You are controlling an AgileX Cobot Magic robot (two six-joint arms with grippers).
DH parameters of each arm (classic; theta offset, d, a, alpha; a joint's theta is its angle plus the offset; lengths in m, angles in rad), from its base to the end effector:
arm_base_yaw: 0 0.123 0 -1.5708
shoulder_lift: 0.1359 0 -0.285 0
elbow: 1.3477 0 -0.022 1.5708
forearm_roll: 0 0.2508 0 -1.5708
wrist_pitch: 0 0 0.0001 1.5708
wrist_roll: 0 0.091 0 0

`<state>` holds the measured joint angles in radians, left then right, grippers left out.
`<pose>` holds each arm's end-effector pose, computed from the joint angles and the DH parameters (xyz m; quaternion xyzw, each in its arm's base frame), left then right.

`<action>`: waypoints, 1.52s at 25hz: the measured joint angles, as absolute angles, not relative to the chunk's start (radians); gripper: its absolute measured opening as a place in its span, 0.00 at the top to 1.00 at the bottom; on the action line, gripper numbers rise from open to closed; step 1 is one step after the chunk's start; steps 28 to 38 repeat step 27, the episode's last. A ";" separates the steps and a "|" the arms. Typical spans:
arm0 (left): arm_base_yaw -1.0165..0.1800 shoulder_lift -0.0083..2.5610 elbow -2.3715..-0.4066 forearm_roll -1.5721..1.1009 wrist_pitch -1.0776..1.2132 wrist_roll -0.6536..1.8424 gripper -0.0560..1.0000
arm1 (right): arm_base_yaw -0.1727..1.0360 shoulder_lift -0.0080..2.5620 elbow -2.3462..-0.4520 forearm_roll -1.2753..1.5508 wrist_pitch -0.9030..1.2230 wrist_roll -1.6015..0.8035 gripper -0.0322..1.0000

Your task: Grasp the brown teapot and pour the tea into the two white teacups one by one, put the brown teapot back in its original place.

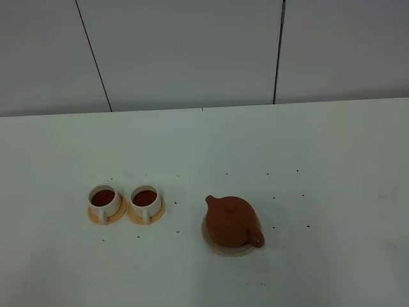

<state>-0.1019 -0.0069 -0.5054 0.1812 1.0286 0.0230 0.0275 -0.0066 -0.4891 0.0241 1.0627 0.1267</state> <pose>-0.0045 0.0146 0.2824 0.0497 0.8365 0.0691 0.5413 -0.0047 0.0018 0.2741 0.0419 0.8538 0.0520 0.5163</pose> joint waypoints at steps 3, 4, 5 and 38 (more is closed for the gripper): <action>-0.102 -0.007 -0.505 0.181 1.029 0.023 0.73 | 0.028 -0.007 -0.489 0.024 1.063 0.127 0.74; -0.102 -0.007 -0.505 0.181 1.029 0.023 0.73 | 0.028 -0.007 -0.489 0.024 1.063 0.127 0.74; -0.102 -0.007 -0.505 0.181 1.029 0.023 0.73 | 0.028 -0.007 -0.489 0.024 1.063 0.127 0.74; -0.102 -0.007 -0.505 0.181 1.029 0.023 0.73 | 0.028 -0.007 -0.489 0.024 1.063 0.127 0.74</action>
